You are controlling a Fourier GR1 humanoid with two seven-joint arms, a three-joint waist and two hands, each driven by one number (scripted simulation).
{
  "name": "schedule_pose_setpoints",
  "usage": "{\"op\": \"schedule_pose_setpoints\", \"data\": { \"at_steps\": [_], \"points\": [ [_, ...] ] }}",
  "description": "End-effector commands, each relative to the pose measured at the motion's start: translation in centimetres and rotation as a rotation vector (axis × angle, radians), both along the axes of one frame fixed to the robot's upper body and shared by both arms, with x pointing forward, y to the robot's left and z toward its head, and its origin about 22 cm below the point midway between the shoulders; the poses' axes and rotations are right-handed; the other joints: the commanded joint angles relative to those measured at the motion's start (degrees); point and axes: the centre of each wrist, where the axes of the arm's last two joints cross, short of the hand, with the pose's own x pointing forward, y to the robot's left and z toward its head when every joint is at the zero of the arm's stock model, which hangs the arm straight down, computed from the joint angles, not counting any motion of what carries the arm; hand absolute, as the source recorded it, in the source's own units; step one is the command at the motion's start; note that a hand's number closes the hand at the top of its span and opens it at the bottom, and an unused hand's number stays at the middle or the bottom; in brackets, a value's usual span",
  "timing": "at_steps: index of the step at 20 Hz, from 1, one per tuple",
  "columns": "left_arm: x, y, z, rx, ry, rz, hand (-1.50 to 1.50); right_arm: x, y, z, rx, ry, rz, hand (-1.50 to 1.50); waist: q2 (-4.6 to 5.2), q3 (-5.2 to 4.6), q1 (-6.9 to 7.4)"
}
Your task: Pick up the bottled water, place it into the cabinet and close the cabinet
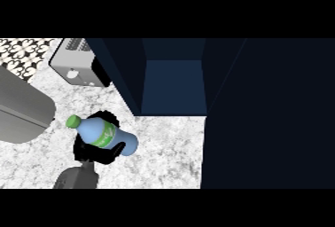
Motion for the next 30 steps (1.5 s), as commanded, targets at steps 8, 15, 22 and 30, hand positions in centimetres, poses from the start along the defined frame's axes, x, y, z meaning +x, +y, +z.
{"op": "schedule_pose_setpoints", "data": {
  "at_steps": [8, 15, 22, 30],
  "points": [
    [5.1, -7.0, 9.1, 0.108, -0.051, 0.026, 1.5, -0.2, -0.4, -0.3, -0.005, 0.016, -0.001, -1.5, 0.14, -0.01, -0.57],
    [7.7, -11.7, 10.3, 0.242, -0.113, 0.075, 1.5, 0.8, 1.0, 0.1, 0.024, 0.0, 0.013, -1.5, 0.3, -0.03, -1.13],
    [10.5, -13.0, 13.2, 0.338, -0.1, 0.125, 1.5, 1.6, -0.1, -0.1, 0.039, -0.018, 0.002, -1.5, 0.57, 0.01, -1.84],
    [11.5, -13.2, 13.5, 0.459, -0.088, 0.254, 1.5, 1.1, 0.5, -0.4, 0.043, -0.001, 0.055, -1.5, 0.87, 0.01, -3.57]
  ]
}}
